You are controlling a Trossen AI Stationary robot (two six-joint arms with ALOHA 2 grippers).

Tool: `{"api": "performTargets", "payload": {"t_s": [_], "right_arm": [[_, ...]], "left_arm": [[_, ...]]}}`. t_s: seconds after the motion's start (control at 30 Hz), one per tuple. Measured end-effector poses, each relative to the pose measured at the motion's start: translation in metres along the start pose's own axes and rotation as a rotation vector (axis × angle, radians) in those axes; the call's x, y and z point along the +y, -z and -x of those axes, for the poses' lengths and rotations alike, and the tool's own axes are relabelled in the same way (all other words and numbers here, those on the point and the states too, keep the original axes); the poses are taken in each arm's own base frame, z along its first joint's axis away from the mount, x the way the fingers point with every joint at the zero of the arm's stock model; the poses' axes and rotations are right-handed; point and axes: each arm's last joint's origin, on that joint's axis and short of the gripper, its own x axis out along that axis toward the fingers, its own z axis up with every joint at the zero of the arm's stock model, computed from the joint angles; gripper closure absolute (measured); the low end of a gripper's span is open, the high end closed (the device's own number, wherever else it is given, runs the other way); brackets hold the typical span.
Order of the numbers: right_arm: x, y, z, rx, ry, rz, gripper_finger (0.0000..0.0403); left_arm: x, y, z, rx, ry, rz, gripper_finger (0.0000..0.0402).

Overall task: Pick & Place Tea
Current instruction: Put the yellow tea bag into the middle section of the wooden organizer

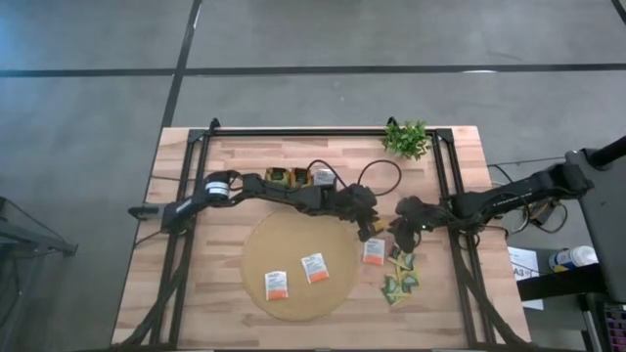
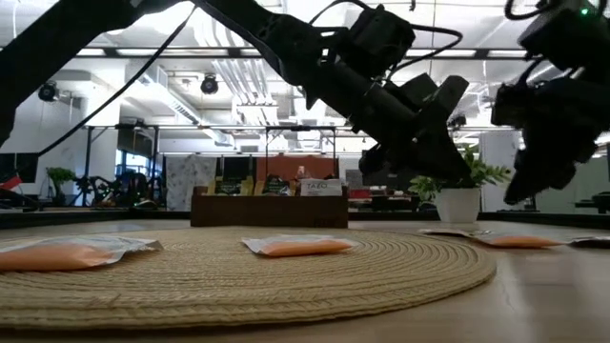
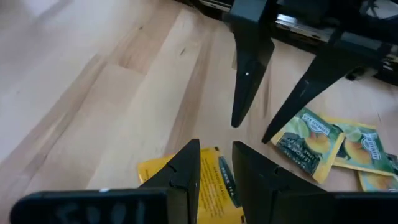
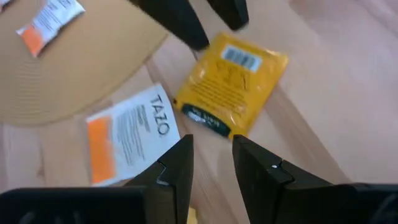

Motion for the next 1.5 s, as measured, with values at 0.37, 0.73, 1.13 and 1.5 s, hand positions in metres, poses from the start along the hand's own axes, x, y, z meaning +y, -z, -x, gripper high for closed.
{"api": "performTargets", "payload": {"t_s": [0.37, 0.73, 1.13, 1.5], "right_arm": [[-0.005, 0.024, -0.005, 0.059, 0.01, -0.021, 0.0291], [-0.001, 0.025, -0.004, 0.007, 0.044, -0.012, 0.0291], [-0.002, 0.025, -0.004, -0.005, 0.056, -0.008, 0.0291], [-0.001, 0.025, -0.004, 0.013, 0.042, -0.044, 0.0291]], "left_arm": [[0.013, -0.004, 0.0, 0.002, -0.002, 0.095, 0.0314], [0.013, 0.002, -0.001, 0.037, 0.031, 0.101, 0.0314], [0.017, 0.01, -0.002, 0.072, 0.016, 0.103, 0.0314], [0.018, 0.015, -0.002, 0.084, 0.01, 0.102, 0.0314]]}}
